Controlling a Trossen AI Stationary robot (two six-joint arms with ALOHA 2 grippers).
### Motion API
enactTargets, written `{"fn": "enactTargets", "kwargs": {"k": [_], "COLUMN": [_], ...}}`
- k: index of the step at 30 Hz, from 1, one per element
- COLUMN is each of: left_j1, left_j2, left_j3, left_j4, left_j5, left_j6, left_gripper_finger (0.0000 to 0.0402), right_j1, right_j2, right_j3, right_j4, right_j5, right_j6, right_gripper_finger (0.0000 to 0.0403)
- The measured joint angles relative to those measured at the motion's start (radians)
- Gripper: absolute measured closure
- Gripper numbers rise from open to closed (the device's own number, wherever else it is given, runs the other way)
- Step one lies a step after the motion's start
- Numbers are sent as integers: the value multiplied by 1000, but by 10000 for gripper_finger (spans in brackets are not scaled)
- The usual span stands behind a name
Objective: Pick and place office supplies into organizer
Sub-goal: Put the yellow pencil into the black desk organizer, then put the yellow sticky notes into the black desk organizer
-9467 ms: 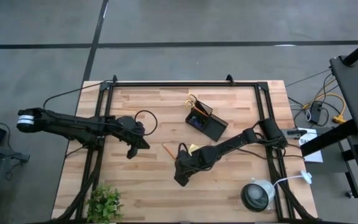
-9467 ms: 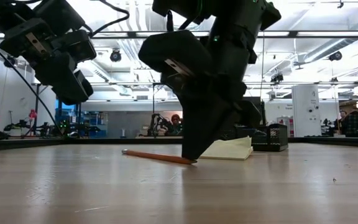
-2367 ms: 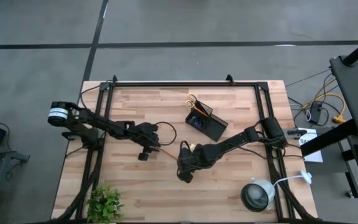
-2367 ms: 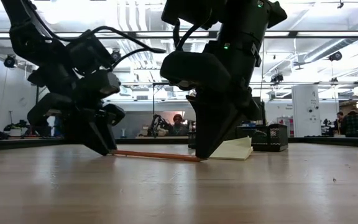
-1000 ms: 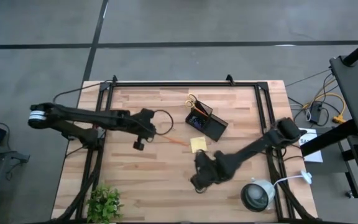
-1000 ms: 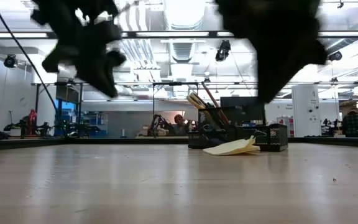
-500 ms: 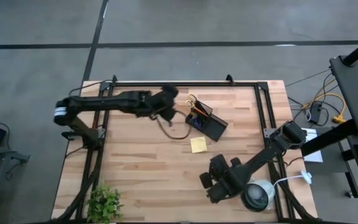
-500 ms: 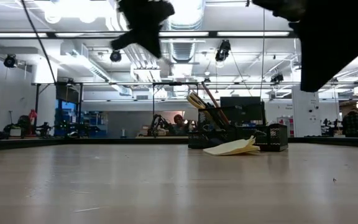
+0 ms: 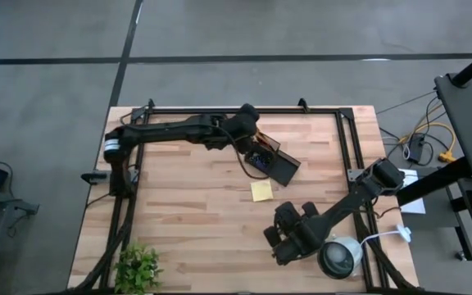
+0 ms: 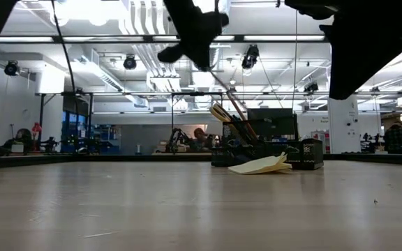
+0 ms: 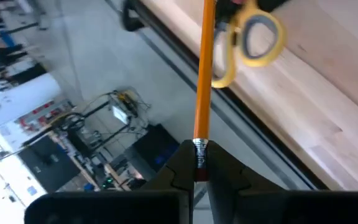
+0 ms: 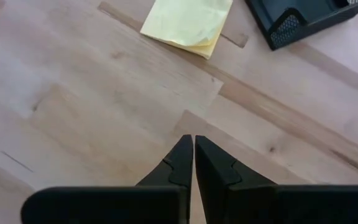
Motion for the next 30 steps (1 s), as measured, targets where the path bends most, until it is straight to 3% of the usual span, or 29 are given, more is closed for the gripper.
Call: {"fn": "enactTargets", "kwargs": {"k": [11, 17, 22, 26, 30], "left_j1": [27, -4, -52, -74, -75], "left_j2": [107, 152, 155, 148, 115], "left_j3": [-6, -10, -46, -46, -46], "left_j4": [83, 90, 279, 390, 370], "left_j5": [6, 67, 70, 45, 30], "left_j6": [95, 95, 92, 3, -83], "left_gripper_finger": [388, 369, 350, 327, 306], "right_j1": [1, 1, 2, 6, 6], "right_j2": [-8, -8, -8, -8, -8], "right_j3": [0, 0, 0, 0, -2], "right_j4": [1, 5, 8, 12, 15], "right_j5": [-4, -58, -82, -83, -83], "right_j6": [-73, -102, -112, -112, -115], "right_gripper_finger": [394, 394, 394, 394, 394]}}
